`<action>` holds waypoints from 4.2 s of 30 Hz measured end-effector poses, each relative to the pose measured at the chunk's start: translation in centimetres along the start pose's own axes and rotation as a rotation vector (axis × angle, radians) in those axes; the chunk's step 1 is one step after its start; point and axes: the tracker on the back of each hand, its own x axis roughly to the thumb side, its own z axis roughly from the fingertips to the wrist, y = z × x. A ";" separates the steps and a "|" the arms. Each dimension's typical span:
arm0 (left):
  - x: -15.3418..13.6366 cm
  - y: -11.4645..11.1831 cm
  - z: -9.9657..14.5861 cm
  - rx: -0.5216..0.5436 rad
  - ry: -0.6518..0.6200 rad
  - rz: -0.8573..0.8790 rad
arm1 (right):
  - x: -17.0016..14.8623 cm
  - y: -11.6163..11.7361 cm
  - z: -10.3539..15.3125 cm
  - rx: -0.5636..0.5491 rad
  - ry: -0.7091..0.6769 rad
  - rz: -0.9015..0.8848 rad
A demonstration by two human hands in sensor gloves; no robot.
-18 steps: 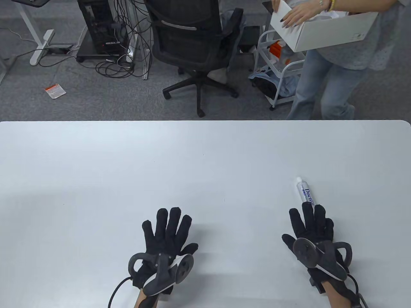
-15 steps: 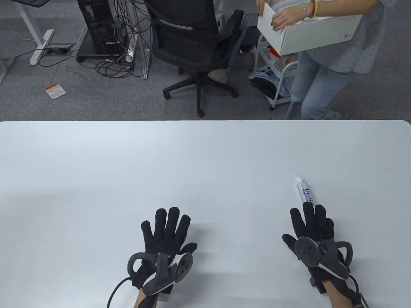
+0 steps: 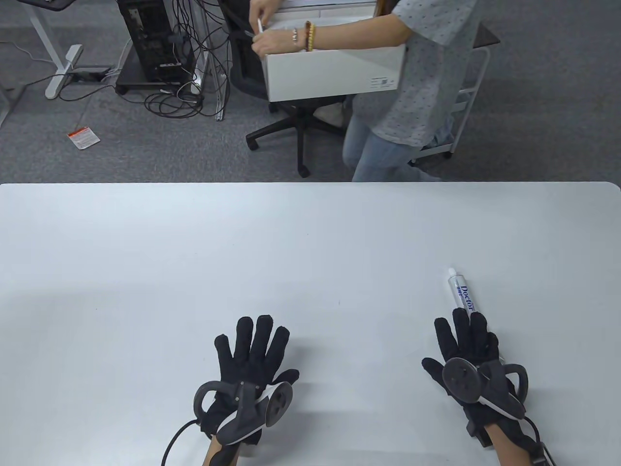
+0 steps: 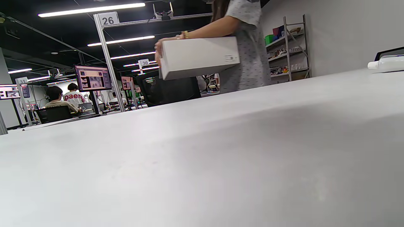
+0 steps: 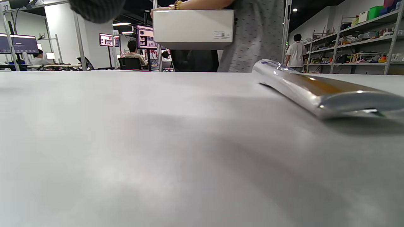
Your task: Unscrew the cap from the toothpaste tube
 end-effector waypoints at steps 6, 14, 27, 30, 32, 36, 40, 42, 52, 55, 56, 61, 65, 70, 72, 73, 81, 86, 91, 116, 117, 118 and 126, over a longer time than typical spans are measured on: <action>0.0 0.0 0.0 -0.005 -0.003 -0.002 | 0.4 0.1 0.0 0.003 -0.022 0.002; 0.0 -0.1 0.0 -0.005 -0.001 -0.001 | 0.9 -0.2 0.3 -0.024 -0.052 0.005; 0.3 -0.1 -0.1 -0.016 -0.010 -0.010 | 1.1 -0.2 0.3 -0.014 -0.062 0.002; 0.3 -0.1 -0.1 -0.016 -0.009 -0.008 | 1.1 -0.1 0.3 -0.013 -0.060 0.005; 0.3 -0.1 -0.1 -0.019 -0.010 -0.012 | 1.1 -0.2 0.3 -0.011 -0.061 0.004; 0.3 -0.1 -0.1 -0.016 -0.008 -0.011 | 1.1 -0.2 0.3 -0.011 -0.062 0.008; 0.3 -0.1 -0.1 -0.013 -0.006 -0.011 | 1.1 -0.2 0.3 -0.011 -0.062 0.007; 0.3 -0.1 -0.1 -0.014 -0.006 -0.013 | 1.1 -0.2 0.3 -0.011 -0.062 0.007; 0.3 -0.1 -0.1 -0.014 -0.002 -0.020 | 1.2 -0.2 0.3 -0.007 -0.063 0.008; 0.3 -0.1 -0.1 -0.016 -0.001 -0.021 | 1.2 -0.2 0.4 -0.007 -0.063 0.011; 0.3 -0.1 -0.1 -0.016 -0.001 -0.021 | 1.2 -0.2 0.4 -0.006 -0.063 0.011; 0.3 -0.1 -0.1 -0.016 0.000 -0.022 | 1.2 -0.2 0.4 -0.006 -0.063 0.012; 0.3 -0.1 -0.1 -0.017 0.001 -0.024 | 1.2 -0.2 0.4 -0.006 -0.063 0.012; 0.3 -0.1 -0.1 -0.014 0.008 -0.029 | 1.2 -0.2 0.4 -0.006 -0.063 0.012; 0.2 -0.1 -0.1 -0.015 0.011 -0.031 | 1.2 -0.2 0.4 -0.008 -0.060 0.015; 0.2 -0.1 -0.1 -0.015 0.011 -0.032 | 1.2 -0.2 0.4 -0.009 -0.060 0.014; 0.0 0.0 0.0 -0.007 0.017 -0.027 | 0.8 -1.8 -0.5 -0.048 -0.005 -0.084; 0.0 -0.1 0.0 -0.002 0.017 -0.026 | -2.3 -2.2 -3.7 -0.024 0.231 -0.094; -0.1 -0.1 0.0 -0.001 0.019 -0.022 | -6.6 -0.4 -6.8 0.179 0.486 -0.117; -0.4 0.0 0.2 0.018 0.029 -0.011 | -7.4 1.5 -9.3 0.282 0.645 -0.101; -0.4 0.0 0.2 0.019 0.029 -0.012 | -7.2 1.4 -9.3 0.270 0.650 -0.095; -0.4 0.1 0.2 0.019 0.029 -0.012 | -7.0 1.3 -9.4 0.263 0.654 -0.086; -0.3 0.1 0.3 0.022 0.027 -0.011 | -5.0 1.0 -10.1 0.208 0.672 0.026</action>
